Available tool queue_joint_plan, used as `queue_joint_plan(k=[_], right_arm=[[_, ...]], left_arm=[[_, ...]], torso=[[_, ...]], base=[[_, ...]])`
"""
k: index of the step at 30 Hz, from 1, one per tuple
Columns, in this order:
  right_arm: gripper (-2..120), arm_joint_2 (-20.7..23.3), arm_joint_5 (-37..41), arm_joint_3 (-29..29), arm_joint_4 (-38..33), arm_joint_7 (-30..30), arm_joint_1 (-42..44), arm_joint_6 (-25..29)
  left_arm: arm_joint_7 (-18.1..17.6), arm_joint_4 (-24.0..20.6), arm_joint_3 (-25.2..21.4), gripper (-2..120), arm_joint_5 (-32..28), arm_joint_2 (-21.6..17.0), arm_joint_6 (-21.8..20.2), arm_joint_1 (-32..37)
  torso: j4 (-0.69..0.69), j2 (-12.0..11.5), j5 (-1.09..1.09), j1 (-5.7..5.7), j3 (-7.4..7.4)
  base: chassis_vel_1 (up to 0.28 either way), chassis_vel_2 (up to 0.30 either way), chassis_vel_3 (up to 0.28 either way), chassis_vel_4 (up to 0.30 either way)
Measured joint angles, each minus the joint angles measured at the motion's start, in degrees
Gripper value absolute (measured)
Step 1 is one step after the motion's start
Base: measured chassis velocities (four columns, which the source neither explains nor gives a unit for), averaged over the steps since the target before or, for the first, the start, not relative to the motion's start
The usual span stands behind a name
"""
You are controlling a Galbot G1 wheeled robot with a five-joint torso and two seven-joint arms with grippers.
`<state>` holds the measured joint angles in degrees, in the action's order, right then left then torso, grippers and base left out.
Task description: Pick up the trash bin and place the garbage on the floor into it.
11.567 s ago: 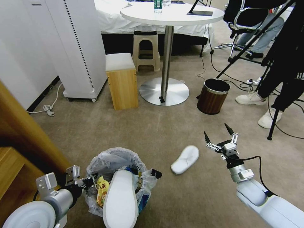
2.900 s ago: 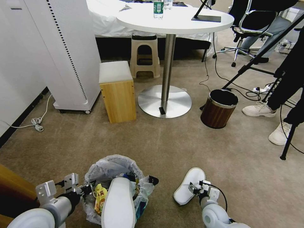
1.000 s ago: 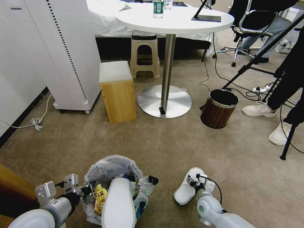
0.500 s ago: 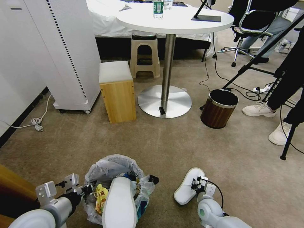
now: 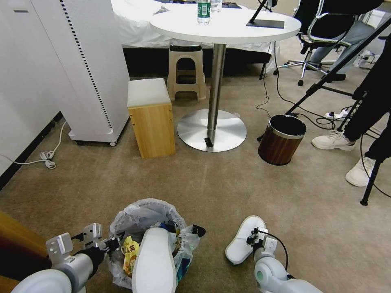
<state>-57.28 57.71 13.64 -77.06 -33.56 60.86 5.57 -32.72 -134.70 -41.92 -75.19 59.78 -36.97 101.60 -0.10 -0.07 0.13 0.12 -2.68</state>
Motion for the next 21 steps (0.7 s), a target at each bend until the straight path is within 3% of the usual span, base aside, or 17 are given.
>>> queue_joint_plan(k=[13,21], right_arm=[[0,5.9,-8.14,-1.13,-4.21,2.15,2.46,3.11],[0,11.18,-14.42,-2.0,-12.07,2.64,3.88,4.31]], left_arm=[[-0.78,1.47,1.16,0,-0.79,-1.8,-0.39,-1.89],[-1.67,2.34,0.21,0,-2.62,-3.32,-0.47,-3.28]], torso=[[0.0,0.0,-0.01,0.0,0.0],[0.0,0.0,-0.01,0.0,0.0]], base=[[0.0,0.0,0.0,0.0],[0.0,0.0,0.0,0.0]])
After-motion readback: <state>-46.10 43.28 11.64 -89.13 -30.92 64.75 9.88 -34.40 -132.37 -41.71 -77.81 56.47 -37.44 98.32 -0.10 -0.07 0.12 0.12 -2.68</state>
